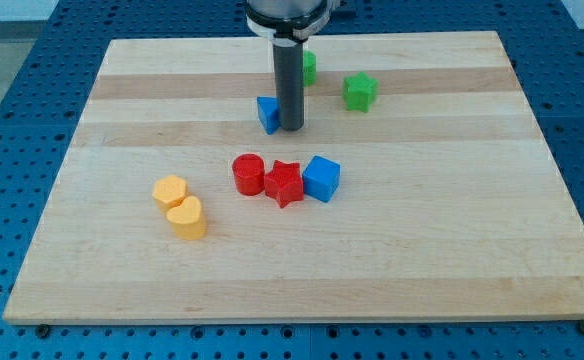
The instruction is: Touch the red star at the top
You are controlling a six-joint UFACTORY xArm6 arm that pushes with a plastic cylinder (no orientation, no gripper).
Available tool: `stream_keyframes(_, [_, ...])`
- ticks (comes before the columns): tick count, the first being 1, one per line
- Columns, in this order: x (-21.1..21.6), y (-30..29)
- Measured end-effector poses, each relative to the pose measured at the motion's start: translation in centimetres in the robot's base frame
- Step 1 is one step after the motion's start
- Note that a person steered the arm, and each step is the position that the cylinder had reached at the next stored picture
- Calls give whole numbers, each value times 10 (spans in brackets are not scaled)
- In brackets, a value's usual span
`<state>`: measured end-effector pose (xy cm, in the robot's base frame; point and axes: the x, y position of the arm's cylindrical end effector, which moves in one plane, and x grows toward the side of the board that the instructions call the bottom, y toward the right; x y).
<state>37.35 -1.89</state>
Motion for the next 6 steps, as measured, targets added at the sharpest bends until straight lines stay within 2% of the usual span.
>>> stream_keyframes(2, [8,0])
stream_keyframes(4, [63,0])
stream_keyframes(6, [65,-22])
